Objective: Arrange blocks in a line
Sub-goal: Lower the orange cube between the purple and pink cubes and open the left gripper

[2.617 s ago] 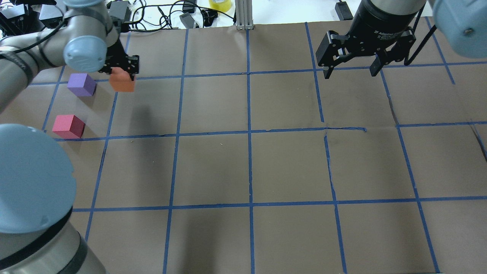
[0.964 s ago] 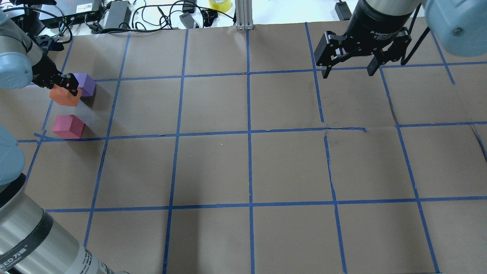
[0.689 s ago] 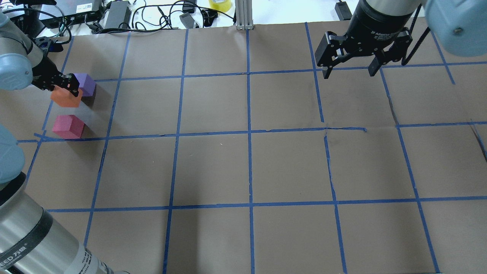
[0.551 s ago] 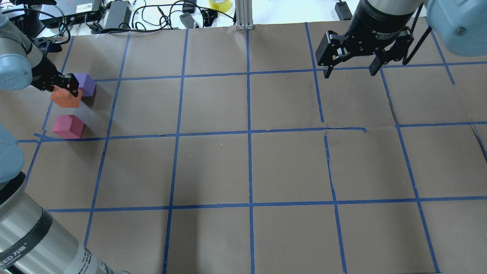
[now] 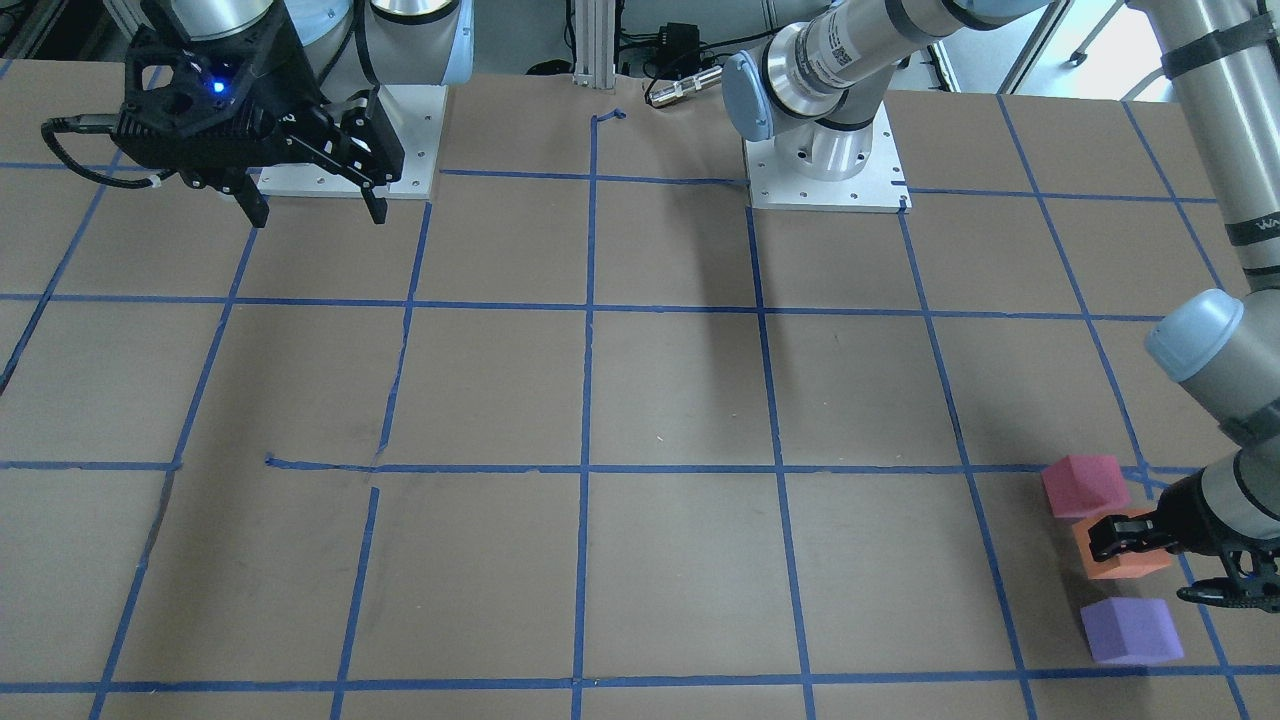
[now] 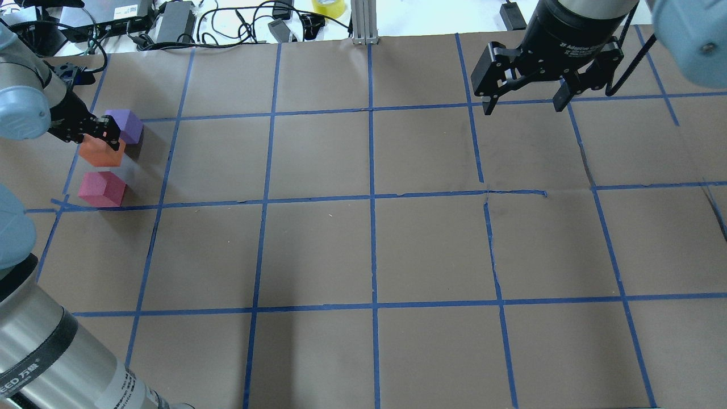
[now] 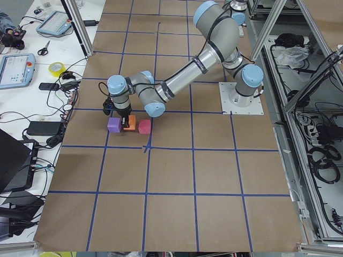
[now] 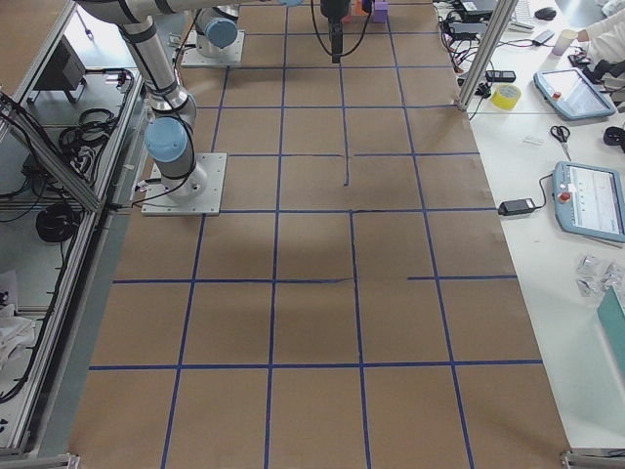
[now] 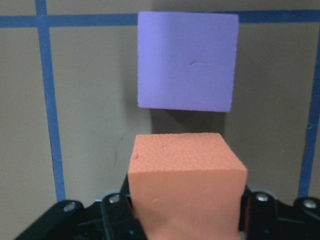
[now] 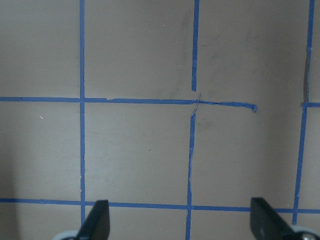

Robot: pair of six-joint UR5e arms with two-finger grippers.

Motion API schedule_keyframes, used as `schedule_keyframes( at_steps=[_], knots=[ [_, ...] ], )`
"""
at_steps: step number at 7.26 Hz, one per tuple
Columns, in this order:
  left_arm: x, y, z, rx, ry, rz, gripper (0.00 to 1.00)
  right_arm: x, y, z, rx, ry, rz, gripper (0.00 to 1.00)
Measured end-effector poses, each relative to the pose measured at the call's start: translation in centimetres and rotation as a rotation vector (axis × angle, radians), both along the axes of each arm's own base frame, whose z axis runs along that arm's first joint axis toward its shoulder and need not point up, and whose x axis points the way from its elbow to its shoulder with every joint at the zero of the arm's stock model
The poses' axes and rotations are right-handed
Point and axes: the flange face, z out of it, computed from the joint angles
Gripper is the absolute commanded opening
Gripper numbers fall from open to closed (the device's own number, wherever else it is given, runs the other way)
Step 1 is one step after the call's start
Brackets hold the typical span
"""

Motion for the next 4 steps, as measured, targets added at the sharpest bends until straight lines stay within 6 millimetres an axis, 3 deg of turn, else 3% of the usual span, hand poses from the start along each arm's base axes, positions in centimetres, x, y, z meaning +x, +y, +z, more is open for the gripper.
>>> schedule_keyframes(
  at_steps=[4],
  knots=[
    [0.4,-0.2,-2.1,0.022,0.007,-0.034,0.0,-0.3,0.6,0.8,0.002,-0.002,-0.003,1.0]
  ],
)
